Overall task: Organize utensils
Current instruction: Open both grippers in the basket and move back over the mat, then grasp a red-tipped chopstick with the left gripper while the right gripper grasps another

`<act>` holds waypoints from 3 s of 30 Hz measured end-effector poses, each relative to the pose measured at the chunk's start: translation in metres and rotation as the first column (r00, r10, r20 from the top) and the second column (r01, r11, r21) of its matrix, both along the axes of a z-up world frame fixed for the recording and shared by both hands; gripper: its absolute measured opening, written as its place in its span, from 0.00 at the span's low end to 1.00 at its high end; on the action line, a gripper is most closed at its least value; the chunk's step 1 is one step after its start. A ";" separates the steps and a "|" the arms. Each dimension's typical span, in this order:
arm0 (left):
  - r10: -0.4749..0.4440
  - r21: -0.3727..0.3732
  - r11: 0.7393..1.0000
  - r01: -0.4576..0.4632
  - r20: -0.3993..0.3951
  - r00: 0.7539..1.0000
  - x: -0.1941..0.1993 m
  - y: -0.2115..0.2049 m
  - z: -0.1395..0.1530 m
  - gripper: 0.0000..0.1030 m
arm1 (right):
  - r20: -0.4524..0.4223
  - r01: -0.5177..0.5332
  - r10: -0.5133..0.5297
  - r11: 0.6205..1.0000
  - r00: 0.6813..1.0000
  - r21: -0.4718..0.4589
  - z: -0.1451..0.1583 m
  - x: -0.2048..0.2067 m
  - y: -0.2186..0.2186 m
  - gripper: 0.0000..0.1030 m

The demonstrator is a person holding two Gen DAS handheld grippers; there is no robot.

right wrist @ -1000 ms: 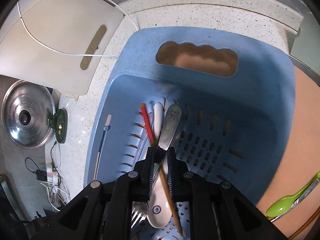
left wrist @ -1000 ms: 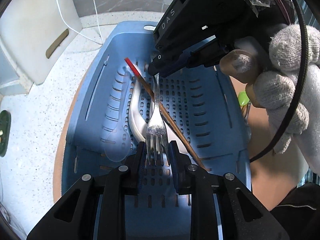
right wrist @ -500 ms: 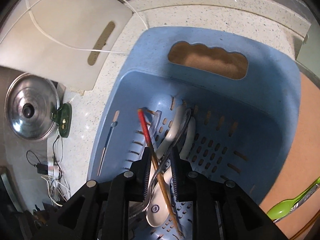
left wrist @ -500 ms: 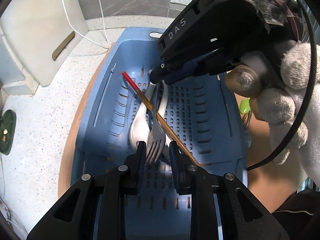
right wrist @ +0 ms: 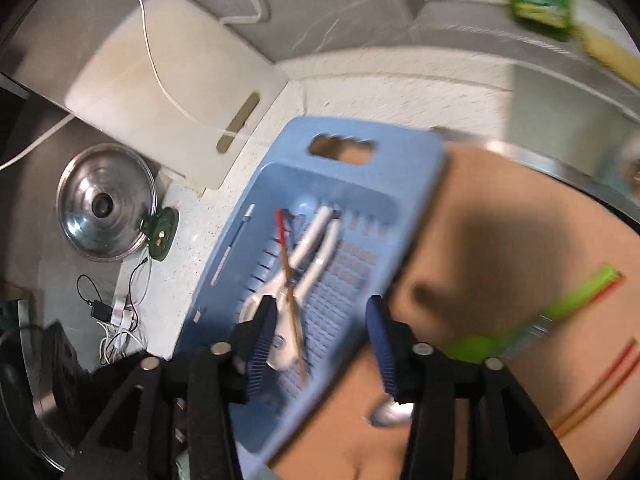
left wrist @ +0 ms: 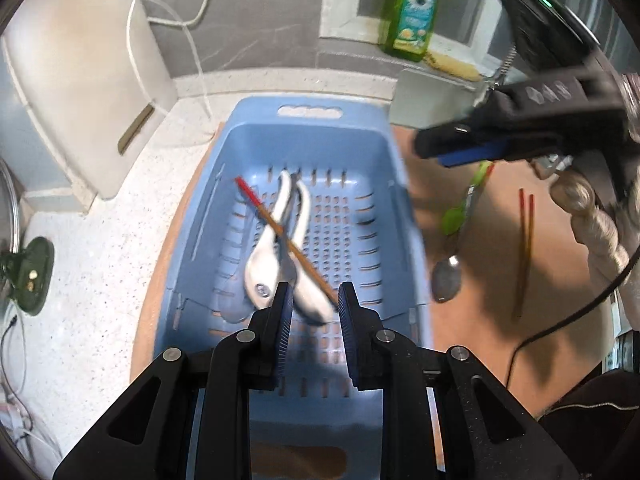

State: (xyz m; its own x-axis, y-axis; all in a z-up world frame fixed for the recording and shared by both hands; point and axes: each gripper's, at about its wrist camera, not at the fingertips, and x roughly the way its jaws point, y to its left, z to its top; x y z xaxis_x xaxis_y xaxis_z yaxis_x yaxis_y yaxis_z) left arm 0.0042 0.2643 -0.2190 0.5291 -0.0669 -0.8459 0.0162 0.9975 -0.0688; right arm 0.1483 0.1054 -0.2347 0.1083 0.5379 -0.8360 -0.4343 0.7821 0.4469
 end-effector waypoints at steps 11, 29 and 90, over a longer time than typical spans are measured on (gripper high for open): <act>-0.156 -0.031 0.987 0.157 0.029 0.987 0.007 -0.079 0.006 0.31 | 0.147 0.188 -0.183 0.982 0.972 -0.027 0.016 -0.023 -0.157 0.76; -0.450 -0.092 0.892 0.444 -0.071 0.890 0.070 -0.217 -0.042 0.31 | -0.024 0.371 -0.377 0.919 0.926 -0.137 -0.035 -0.016 -0.233 0.42; -0.349 -0.279 0.906 0.318 -0.069 0.935 0.076 -0.207 -0.072 0.05 | -0.214 0.565 -0.568 0.821 0.795 -0.082 -0.086 -0.037 -0.257 0.06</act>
State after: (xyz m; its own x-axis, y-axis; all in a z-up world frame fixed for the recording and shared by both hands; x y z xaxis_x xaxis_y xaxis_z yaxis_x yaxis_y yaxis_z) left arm 0.0803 0.0574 -0.2910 0.3384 -0.4475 -0.8278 0.3213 0.8818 -0.3453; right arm 0.1116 -0.1521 -0.3204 0.2045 0.4268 -0.8809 0.1954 0.8640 0.4640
